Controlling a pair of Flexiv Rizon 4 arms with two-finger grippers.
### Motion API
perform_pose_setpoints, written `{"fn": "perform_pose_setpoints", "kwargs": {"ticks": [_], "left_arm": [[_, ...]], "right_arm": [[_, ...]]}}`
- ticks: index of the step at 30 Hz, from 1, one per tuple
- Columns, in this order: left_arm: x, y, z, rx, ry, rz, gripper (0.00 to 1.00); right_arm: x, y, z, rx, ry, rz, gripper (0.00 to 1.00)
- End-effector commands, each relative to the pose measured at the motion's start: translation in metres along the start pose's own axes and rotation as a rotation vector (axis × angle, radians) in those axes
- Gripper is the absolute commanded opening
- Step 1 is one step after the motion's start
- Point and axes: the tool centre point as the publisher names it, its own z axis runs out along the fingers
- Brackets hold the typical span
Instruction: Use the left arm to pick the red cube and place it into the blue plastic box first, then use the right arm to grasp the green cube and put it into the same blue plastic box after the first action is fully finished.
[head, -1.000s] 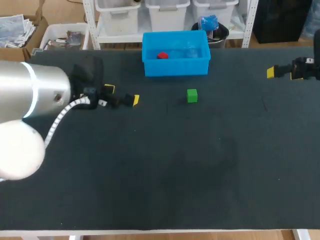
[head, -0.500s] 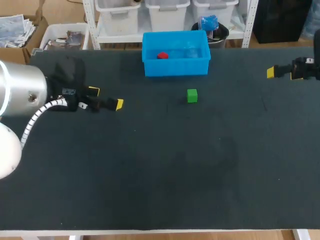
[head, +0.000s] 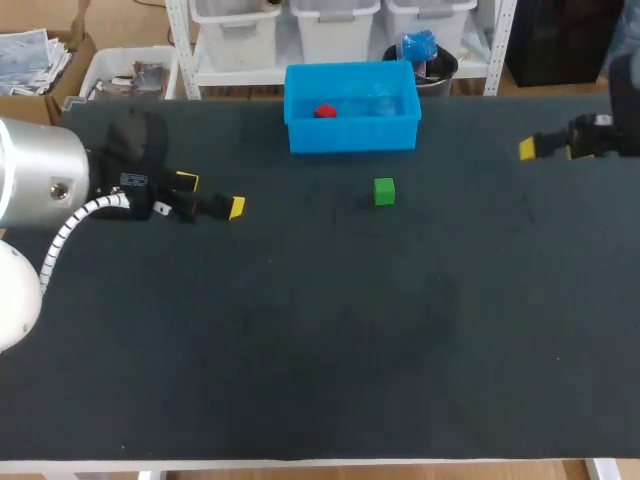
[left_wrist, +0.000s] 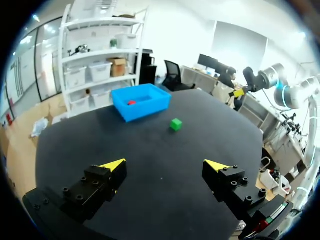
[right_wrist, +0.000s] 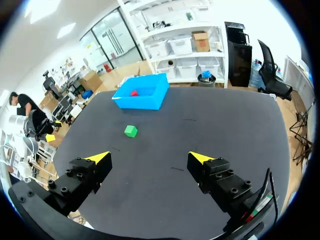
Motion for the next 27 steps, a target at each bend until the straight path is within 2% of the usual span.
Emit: {"fn": "perform_pose_setpoints", "kwargs": {"ticks": [1,7,13,15,27], "left_arm": [[0.001,0.003,-0.002,0.045,-0.008,0.002,1.00],[0.001,0.003,-0.002,0.045,-0.008,0.002,1.00],[0.001,0.003,-0.002,0.045,-0.008,0.002,1.00],[0.001,0.003,-0.002,0.045,-0.008,0.002,1.00],[0.001,0.003,-0.002,0.045,-0.008,0.002,1.00]], "right_arm": [[-0.015,0.031,0.019,0.133,0.074,0.011,1.00],[-0.016,0.070,0.049,0.219,0.166,0.011,1.00],[-0.013,0.095,0.072,0.270,0.228,0.017,1.00],[-0.013,0.101,0.077,0.263,0.254,0.021,1.00],[-0.013,0.104,0.078,0.283,0.248,0.015,1.00]]}}
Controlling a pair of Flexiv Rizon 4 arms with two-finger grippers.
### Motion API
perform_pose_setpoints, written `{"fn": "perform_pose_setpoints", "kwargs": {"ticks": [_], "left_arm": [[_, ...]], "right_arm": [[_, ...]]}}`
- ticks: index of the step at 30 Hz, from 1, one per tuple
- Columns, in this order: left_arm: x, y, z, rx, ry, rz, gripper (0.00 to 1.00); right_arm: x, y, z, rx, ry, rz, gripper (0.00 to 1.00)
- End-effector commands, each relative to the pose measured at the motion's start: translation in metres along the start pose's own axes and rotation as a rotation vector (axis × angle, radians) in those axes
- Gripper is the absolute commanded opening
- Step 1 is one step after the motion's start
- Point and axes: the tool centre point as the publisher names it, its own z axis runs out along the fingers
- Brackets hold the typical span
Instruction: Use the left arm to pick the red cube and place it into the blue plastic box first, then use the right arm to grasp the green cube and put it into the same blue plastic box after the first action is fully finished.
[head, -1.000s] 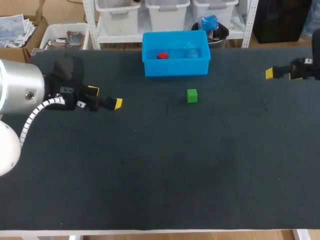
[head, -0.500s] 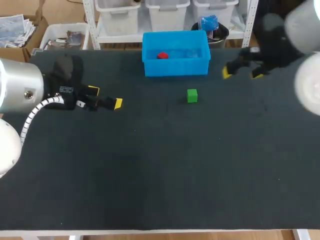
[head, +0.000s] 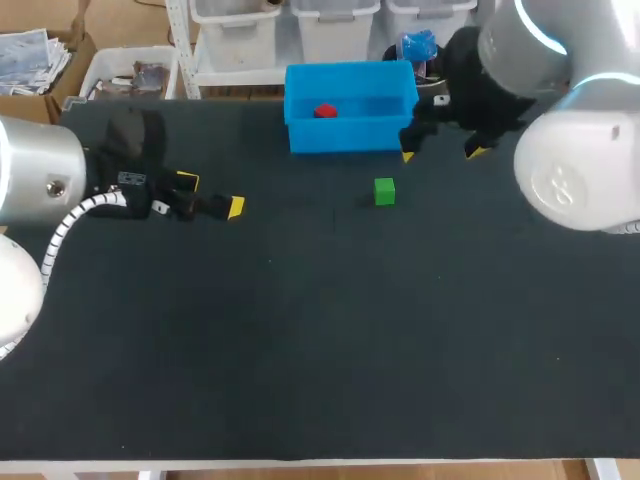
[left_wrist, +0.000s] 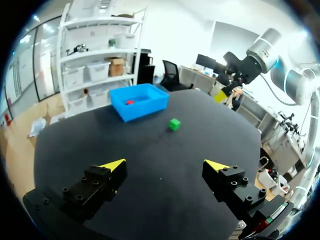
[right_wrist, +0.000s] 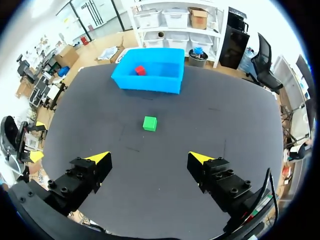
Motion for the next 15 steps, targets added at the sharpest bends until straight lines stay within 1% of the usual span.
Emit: {"fn": "perform_pose_setpoints", "kwargs": {"ticks": [1,8,10,11,15], "left_arm": [[0.002,0.003,-0.002,0.023,-0.009,0.002,1.00],[0.002,0.003,-0.002,0.023,-0.009,0.002,1.00],[0.002,0.003,-0.002,0.023,-0.009,0.002,1.00],[0.002,0.003,-0.002,0.023,-0.009,0.002,1.00],[0.002,0.003,-0.002,0.023,-0.009,0.002,1.00]], "right_arm": [[0.003,0.001,-0.001,0.049,-0.008,0.002,1.00],[0.003,0.001,-0.001,0.049,-0.008,0.002,1.00],[0.001,0.007,0.005,0.077,0.007,0.020,1.00],[-0.001,0.010,0.007,0.070,0.014,0.031,1.00],[-0.011,0.023,0.020,0.134,0.079,0.006,1.00]]}}
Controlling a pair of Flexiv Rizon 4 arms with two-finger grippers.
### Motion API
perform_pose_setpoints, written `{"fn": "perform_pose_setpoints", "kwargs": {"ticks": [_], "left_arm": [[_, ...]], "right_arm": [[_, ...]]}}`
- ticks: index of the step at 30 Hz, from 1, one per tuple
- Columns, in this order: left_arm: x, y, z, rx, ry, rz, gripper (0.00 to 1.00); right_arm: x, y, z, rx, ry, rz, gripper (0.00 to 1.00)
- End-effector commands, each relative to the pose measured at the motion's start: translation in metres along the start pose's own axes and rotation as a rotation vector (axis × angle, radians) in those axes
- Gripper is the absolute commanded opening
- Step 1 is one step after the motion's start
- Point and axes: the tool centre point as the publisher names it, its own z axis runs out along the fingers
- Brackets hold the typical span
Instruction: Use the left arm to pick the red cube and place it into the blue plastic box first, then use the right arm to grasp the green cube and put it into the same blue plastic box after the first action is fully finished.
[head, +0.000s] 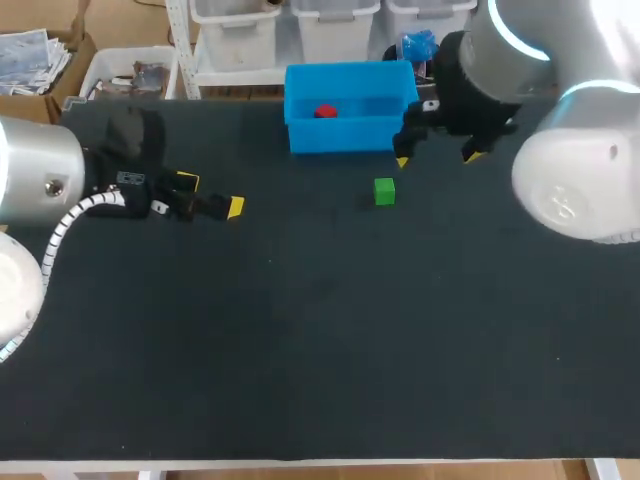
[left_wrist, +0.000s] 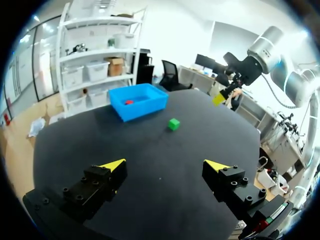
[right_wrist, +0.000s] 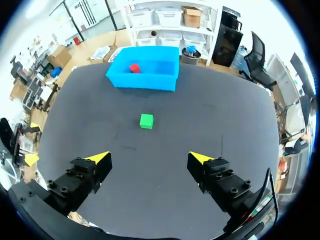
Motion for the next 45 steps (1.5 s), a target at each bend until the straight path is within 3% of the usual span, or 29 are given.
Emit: {"fn": "perform_pose_setpoints", "kwargs": {"ticks": [1,8,17,28,38,45], "left_arm": [[0.002,0.003,-0.002,0.014,-0.009,0.001,1.00],[0.002,0.003,-0.002,0.014,-0.009,0.001,1.00],[0.002,0.003,-0.002,0.014,-0.009,0.001,1.00],[0.002,0.003,-0.002,0.014,-0.009,0.001,1.00],[0.002,0.003,-0.002,0.014,-0.009,0.001,1.00],[0.002,0.003,-0.002,0.014,-0.009,0.001,1.00]], "right_arm": [[-0.021,0.020,0.016,0.070,0.077,-0.011,1.00],[-0.031,0.034,0.040,0.161,0.196,-0.021,1.00],[-0.041,0.024,0.081,0.222,0.291,0.040,1.00],[-0.048,0.020,0.094,0.206,0.266,0.164,1.00],[-0.048,0.020,0.100,0.187,0.247,0.150,1.00],[-0.039,0.017,0.119,0.169,0.257,0.137,1.00]]}}
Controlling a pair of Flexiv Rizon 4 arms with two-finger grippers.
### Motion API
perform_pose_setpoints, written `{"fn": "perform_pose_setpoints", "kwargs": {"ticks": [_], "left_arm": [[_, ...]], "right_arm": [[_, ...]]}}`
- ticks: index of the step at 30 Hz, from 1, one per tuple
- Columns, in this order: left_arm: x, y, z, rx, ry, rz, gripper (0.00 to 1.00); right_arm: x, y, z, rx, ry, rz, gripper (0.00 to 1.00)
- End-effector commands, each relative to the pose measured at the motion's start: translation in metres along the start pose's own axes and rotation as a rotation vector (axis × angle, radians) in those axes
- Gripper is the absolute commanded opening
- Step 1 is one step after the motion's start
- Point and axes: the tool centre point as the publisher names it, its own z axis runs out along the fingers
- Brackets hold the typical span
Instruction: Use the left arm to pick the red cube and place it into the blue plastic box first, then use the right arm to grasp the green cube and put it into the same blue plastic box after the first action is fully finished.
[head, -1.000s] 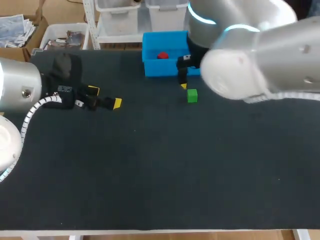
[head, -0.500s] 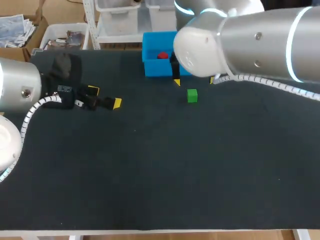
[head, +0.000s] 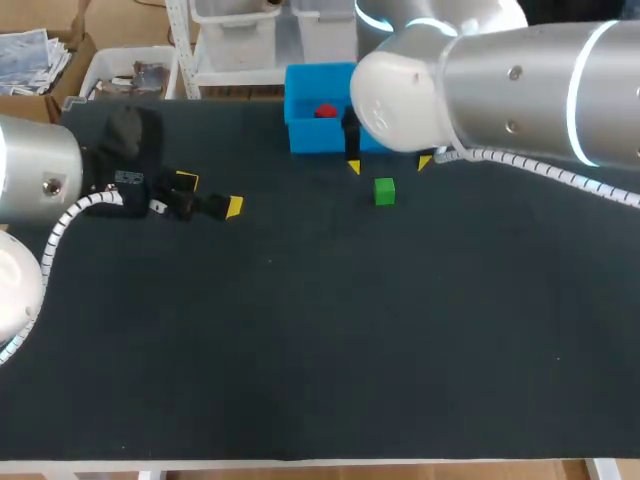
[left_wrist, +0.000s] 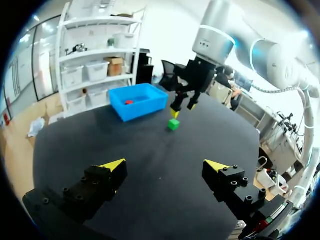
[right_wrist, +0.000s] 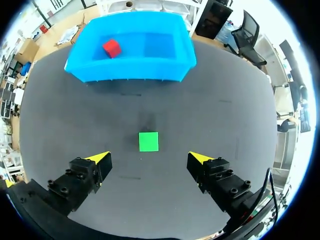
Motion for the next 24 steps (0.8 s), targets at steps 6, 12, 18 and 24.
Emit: {"fn": "perform_pose_setpoints", "kwargs": {"ticks": [6,12,18,24], "left_arm": [[0.002,0.002,-0.001,0.010,-0.009,0.002,1.00],[0.002,0.002,-0.001,0.010,-0.009,0.002,1.00],[0.002,0.002,-0.001,0.010,-0.009,0.002,1.00],[0.002,0.002,-0.001,0.010,-0.009,0.002,1.00]], "right_arm": [[0.008,0.002,0.027,-0.018,0.014,-0.023,1.00],[0.010,0.006,0.039,-0.023,0.026,-0.037,1.00],[0.012,0.007,0.051,-0.028,0.038,-0.044,1.00],[0.010,0.002,0.058,-0.030,0.038,-0.046,1.00]]}}
